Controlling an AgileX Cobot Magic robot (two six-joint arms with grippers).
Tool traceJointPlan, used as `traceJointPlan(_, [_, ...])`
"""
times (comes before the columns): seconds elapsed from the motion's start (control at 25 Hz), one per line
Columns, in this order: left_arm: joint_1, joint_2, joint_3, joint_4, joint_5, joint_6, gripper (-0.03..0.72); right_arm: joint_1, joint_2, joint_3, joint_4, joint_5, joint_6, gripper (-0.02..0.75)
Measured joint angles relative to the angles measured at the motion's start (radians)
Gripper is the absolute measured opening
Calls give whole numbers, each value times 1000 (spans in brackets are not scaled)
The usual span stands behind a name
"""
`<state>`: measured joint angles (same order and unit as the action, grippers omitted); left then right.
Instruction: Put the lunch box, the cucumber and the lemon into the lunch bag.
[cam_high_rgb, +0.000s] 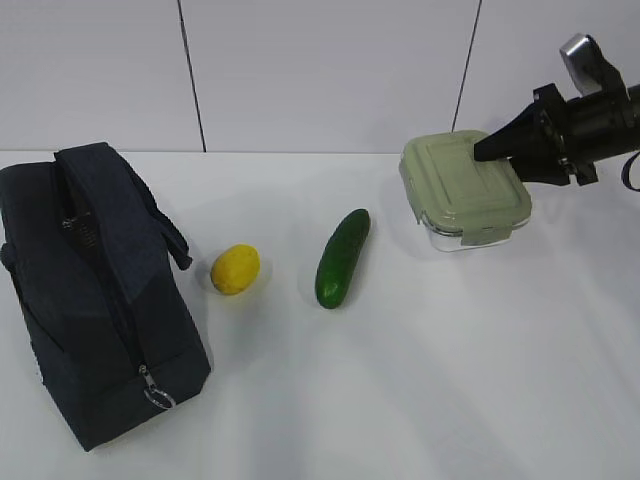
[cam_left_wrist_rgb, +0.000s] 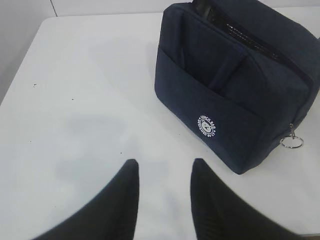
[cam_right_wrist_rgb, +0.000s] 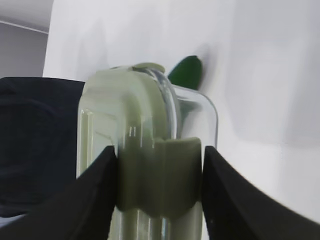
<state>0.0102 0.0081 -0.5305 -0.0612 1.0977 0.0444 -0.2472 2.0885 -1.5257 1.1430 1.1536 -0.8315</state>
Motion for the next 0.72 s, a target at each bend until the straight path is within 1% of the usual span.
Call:
traceJointPlan(0.16, [0,0,0,0,0,0,239,13,-67,2,-14,13,32,383])
traceJointPlan(0.72, [0,0,0,0,0,0,239,16,-212,6,-38,36,91,383])
